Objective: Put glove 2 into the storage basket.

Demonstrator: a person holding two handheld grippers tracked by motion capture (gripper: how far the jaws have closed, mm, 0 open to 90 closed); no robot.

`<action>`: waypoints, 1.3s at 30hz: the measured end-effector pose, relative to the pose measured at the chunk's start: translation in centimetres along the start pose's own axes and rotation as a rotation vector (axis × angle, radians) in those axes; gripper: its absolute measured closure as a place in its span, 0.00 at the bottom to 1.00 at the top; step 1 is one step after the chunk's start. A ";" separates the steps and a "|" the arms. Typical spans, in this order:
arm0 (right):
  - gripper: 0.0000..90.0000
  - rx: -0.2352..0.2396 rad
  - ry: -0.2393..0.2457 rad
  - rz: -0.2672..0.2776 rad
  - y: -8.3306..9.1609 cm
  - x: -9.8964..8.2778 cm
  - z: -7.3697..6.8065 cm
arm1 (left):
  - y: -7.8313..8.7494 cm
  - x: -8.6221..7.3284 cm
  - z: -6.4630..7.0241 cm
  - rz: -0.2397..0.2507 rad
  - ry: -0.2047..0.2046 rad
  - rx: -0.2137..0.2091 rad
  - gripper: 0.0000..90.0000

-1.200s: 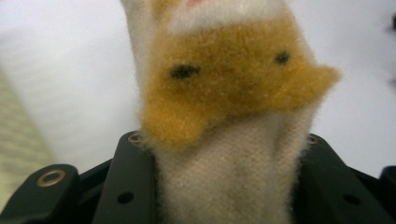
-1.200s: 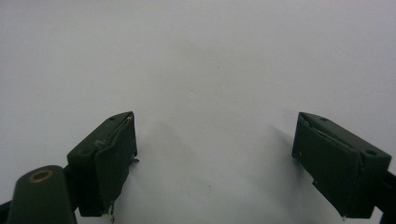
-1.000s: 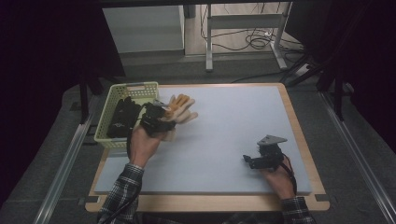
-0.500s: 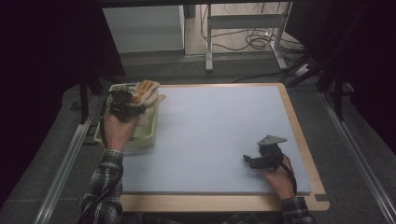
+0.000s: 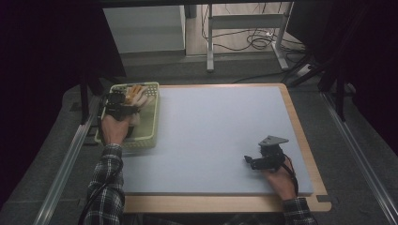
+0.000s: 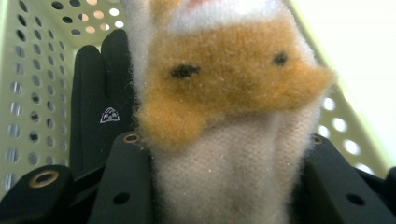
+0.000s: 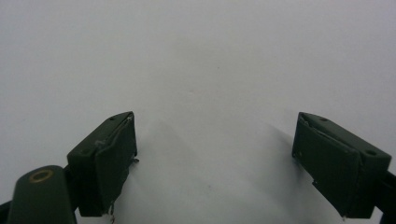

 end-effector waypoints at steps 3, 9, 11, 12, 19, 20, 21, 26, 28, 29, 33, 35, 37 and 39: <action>0.15 0.000 0.000 0.000 0.0 0.0 0.0 | -1.1 0.1 0.0 -0.016 -0.002 0.004 0.63; 0.15 0.000 0.000 0.000 0.0 0.0 0.0 | -2.8 0.5 0.7 -0.063 -0.038 0.000 0.62; 0.15 0.001 0.000 0.000 0.0 0.0 0.0 | -3.2 0.7 1.0 -0.075 -0.053 -0.001 0.62; 0.15 0.001 0.000 0.000 0.0 0.0 0.0 | -3.4 0.8 1.2 -0.086 -0.064 -0.002 0.62; 0.15 0.001 -0.001 0.001 0.0 0.0 0.0 | -5.0 0.9 2.0 -0.138 -0.080 -0.026 0.58; 0.15 0.001 -0.001 0.000 0.0 0.0 0.0 | -5.1 0.9 2.0 -0.143 -0.085 -0.029 0.57; 0.15 0.001 -0.001 0.000 0.0 0.0 0.0 | -5.3 0.9 2.1 -0.149 -0.090 -0.033 0.55; 0.15 0.001 -0.001 0.000 0.0 0.0 0.0 | -5.6 0.9 2.2 -0.194 -0.109 -0.049 0.22; 0.15 0.001 -0.001 0.000 0.0 0.0 0.0 | -5.5 0.9 2.1 -0.197 -0.091 -0.068 0.14; 0.15 0.001 -0.001 0.000 0.0 0.0 0.0 | -5.3 0.9 2.0 -0.195 -0.094 -0.072 0.11; 0.15 0.001 -0.001 0.000 0.0 0.0 0.0 | -4.3 0.9 1.7 -0.171 -0.088 -0.093 0.05; 0.15 0.001 0.000 0.000 0.0 0.0 0.0 | -3.6 1.1 1.6 -0.136 -0.084 -0.109 0.05; 0.15 0.001 0.000 0.000 0.0 0.0 0.0 | -2.9 1.2 1.4 -0.112 -0.087 -0.115 0.06; 0.15 0.000 0.000 0.000 0.0 0.0 0.0 | -2.3 1.1 1.3 -0.095 -0.086 -0.124 0.14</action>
Point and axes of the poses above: each handheld gripper's, and its own axes: y roughly backward along the jaws, x roughly out of its top, z roughly to its right, the point moved 4 cm from there along -y, roughly forward along the jaws, and after that the axes turned 14 degrees about -y, right-handed, at the moved point
